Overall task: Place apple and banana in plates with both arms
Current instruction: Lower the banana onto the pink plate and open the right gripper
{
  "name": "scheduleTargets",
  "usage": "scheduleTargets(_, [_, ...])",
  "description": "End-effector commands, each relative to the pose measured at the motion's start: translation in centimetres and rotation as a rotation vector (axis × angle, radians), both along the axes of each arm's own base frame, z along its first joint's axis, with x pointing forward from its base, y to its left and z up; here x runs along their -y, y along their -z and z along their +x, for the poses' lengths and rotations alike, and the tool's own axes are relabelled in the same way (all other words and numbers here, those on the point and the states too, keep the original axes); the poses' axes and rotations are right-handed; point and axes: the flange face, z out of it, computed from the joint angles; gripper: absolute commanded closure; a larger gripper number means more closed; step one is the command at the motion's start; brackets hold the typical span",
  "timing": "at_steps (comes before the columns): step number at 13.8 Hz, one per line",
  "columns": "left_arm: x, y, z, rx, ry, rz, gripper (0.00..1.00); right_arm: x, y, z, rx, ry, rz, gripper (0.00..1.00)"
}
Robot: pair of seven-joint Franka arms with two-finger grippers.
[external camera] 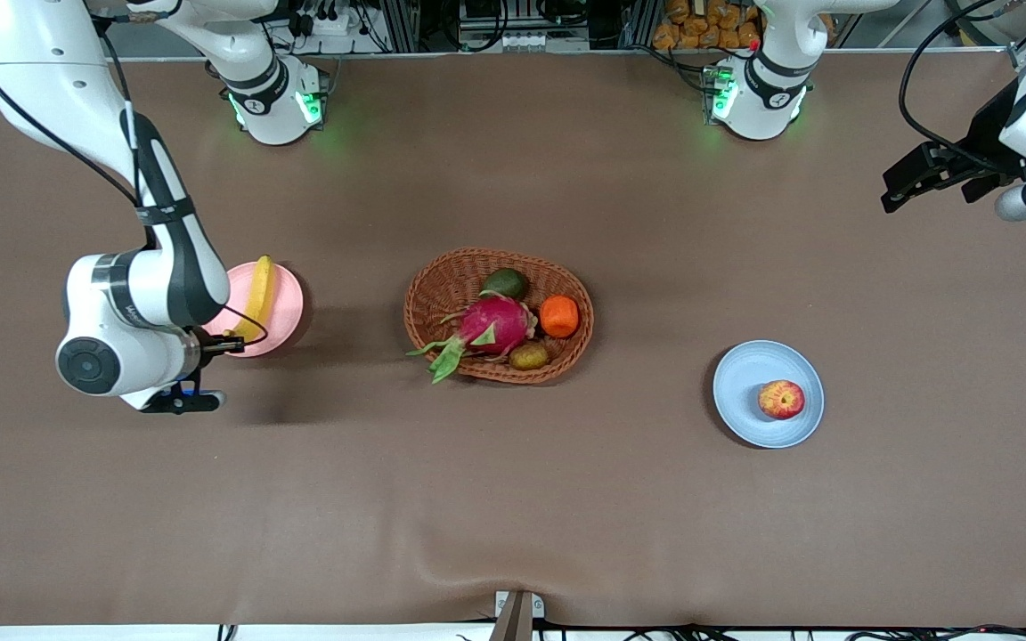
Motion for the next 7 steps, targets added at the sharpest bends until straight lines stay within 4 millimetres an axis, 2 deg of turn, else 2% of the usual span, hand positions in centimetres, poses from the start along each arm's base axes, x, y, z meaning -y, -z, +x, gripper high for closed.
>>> scheduleTargets(1, [-0.7,-0.6,-1.3,-0.007,0.023,-0.016,0.0,-0.4,-2.0,0.8,0.039,-0.015,0.009,0.0])
scheduleTargets(2, [-1.0,-0.7,-1.2,-0.006,0.02,-0.016,0.0,-1.0,-3.6,1.5,0.042,-0.011,0.021,0.0])
scheduleTargets(4, [-1.0,-0.7,-1.1,-0.006,0.02,-0.016,0.0,-1.1,-9.1,3.6,0.052,0.044,0.095,0.0])
scheduleTargets(7, [-0.9,-0.4,-0.8,-0.007,0.02,-0.017,0.0,-2.2,-16.1,5.2,0.094,0.015,0.088,0.0])
